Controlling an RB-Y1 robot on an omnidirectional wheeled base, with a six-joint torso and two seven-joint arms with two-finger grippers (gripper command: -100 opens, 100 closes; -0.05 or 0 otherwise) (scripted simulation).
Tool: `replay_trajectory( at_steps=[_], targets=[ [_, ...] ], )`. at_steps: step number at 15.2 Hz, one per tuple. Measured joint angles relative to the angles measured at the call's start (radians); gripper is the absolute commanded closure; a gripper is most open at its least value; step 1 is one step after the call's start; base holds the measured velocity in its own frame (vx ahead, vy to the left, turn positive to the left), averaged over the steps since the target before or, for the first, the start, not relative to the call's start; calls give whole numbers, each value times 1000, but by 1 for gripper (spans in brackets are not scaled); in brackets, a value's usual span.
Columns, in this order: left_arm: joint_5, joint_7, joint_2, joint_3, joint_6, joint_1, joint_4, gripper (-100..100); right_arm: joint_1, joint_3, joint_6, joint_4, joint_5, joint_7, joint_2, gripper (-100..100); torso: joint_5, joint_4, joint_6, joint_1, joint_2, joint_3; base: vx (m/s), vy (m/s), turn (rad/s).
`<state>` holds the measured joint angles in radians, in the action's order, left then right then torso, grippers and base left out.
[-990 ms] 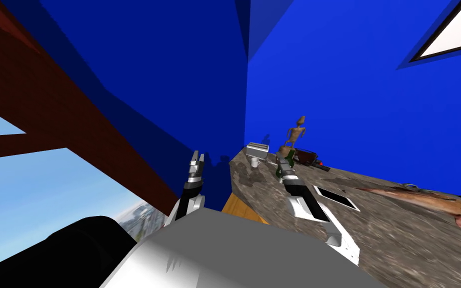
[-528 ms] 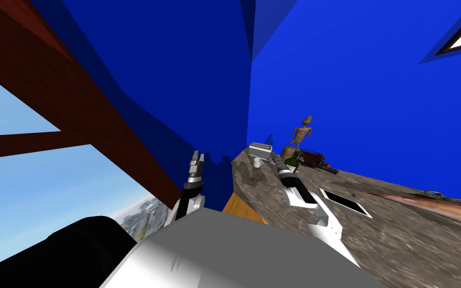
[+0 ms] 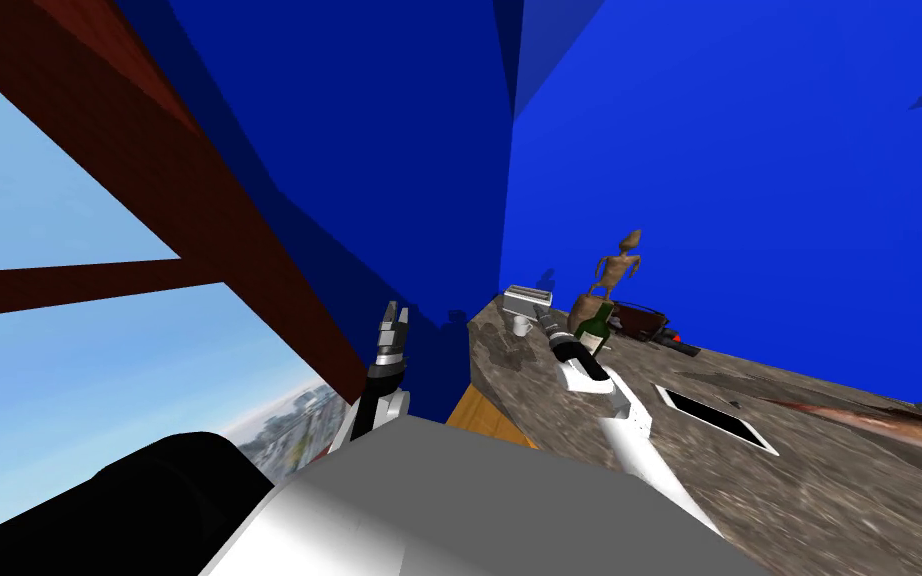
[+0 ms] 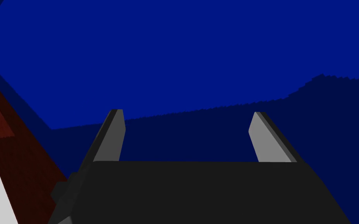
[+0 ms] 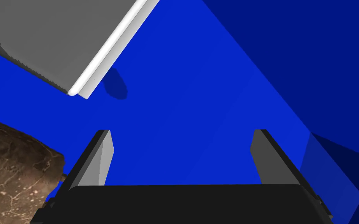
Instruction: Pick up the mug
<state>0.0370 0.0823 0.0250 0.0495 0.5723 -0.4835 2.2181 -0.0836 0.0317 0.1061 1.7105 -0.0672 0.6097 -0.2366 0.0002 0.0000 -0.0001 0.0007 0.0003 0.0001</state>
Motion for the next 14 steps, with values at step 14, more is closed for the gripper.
replay_trajectory(
  at_steps=[14],
  targets=[
    [0,0,0,0,0,0,0,0,-225,12,262,-216,-18,208,-18,-100,0,0,0,-1,0,0,-6,2,73]
  ],
)
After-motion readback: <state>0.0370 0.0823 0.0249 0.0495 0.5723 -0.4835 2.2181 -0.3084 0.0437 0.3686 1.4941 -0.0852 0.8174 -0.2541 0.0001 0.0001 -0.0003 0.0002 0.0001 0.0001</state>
